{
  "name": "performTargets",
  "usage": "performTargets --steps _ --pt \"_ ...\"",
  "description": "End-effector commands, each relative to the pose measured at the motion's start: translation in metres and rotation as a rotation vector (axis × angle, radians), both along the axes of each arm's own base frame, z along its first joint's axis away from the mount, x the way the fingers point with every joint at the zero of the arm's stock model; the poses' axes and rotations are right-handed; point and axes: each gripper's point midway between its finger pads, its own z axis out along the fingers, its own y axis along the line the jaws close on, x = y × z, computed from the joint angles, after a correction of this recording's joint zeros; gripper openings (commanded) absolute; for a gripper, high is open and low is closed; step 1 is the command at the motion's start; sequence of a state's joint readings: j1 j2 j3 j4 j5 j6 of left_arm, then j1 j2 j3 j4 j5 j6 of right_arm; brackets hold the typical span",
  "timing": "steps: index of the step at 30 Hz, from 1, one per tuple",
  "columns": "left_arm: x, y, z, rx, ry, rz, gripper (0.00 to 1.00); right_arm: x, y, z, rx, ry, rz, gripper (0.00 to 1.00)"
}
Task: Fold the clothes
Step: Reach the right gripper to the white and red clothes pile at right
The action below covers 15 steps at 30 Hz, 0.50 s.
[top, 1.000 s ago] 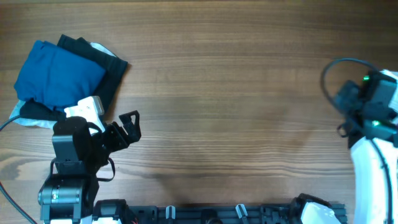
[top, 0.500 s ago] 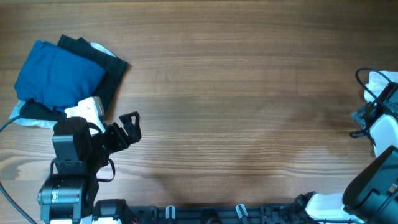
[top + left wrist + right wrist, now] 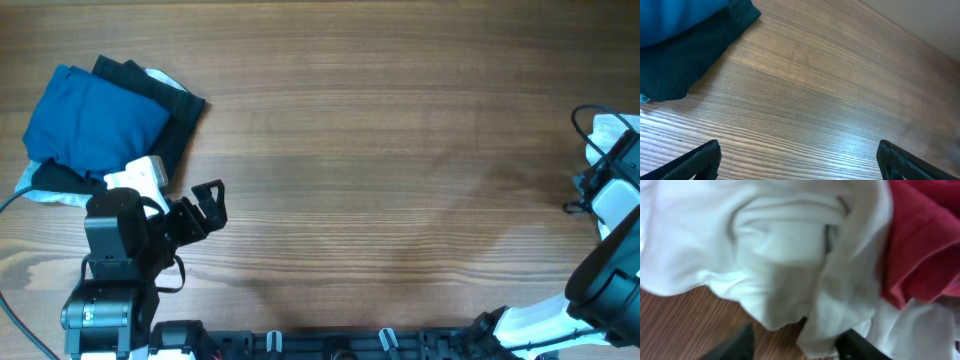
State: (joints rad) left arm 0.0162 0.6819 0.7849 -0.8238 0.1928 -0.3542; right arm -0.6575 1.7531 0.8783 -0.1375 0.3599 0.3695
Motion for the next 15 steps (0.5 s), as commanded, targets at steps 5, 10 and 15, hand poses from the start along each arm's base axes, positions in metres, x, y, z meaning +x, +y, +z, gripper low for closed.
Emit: performTargets --steps 5,10,15 --pt "0.001 -0.001 0.009 -0.015 -0.021 -0.002 1.00 -0.020 -0.018 -0.012 0.035 -0.007 -0.088 0.41" --pt "0.001 -0.001 0.009 -0.015 -0.021 -0.002 1.00 -0.011 -0.013 -0.015 0.086 -0.057 -0.056 0.05" --pt "0.000 -0.001 0.008 -0.015 -0.016 -0.002 1.00 0.023 0.012 -0.011 0.209 -0.175 0.133 0.04"
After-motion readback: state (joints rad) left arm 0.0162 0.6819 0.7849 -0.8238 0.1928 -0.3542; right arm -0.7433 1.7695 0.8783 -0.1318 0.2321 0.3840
